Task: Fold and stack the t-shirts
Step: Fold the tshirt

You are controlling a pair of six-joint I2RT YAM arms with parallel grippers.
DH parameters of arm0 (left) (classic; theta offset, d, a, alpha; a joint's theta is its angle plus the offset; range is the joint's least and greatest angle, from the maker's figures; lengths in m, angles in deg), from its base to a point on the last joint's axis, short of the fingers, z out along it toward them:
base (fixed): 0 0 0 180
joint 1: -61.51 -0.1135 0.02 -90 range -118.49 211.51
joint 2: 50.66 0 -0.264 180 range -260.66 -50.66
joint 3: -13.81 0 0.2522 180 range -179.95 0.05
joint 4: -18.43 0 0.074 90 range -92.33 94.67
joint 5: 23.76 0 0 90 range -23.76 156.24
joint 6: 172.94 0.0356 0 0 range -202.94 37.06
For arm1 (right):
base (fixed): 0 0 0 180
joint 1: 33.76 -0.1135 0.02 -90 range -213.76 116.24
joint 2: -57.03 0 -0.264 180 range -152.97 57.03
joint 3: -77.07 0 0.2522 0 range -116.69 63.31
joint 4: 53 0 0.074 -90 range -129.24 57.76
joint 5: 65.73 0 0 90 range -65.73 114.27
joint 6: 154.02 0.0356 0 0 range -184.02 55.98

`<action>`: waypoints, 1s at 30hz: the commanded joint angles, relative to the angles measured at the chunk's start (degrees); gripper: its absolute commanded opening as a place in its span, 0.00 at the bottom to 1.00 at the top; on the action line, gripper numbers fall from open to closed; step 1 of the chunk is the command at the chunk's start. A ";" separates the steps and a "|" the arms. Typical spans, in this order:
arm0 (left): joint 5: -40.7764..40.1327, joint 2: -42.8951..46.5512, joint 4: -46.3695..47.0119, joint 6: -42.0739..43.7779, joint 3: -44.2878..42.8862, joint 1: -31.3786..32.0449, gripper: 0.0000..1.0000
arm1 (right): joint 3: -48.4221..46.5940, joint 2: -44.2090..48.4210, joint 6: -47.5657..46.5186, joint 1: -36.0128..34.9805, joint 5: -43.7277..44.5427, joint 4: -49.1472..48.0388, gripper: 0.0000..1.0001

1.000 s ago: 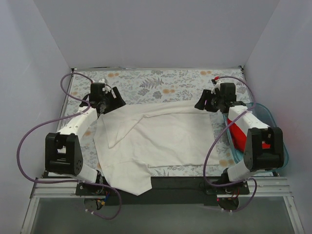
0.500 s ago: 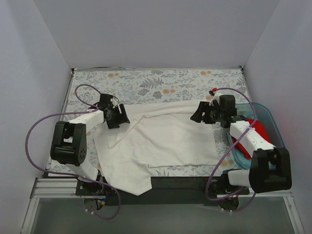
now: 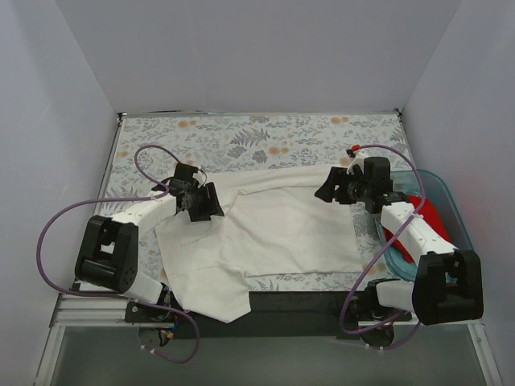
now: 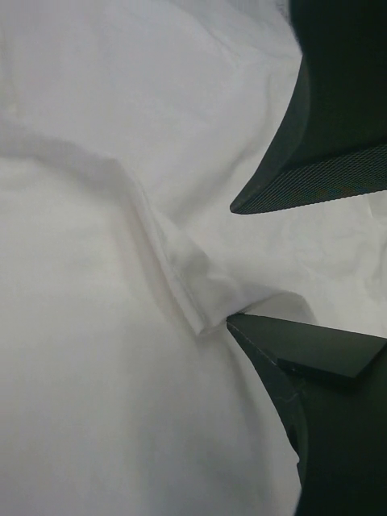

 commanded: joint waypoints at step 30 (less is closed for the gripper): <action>-12.15 4.22 4.79 -13.34 -2.23 -20.63 0.40 | -9.39 -14.43 0.03 1.32 9.93 -4.21 0.66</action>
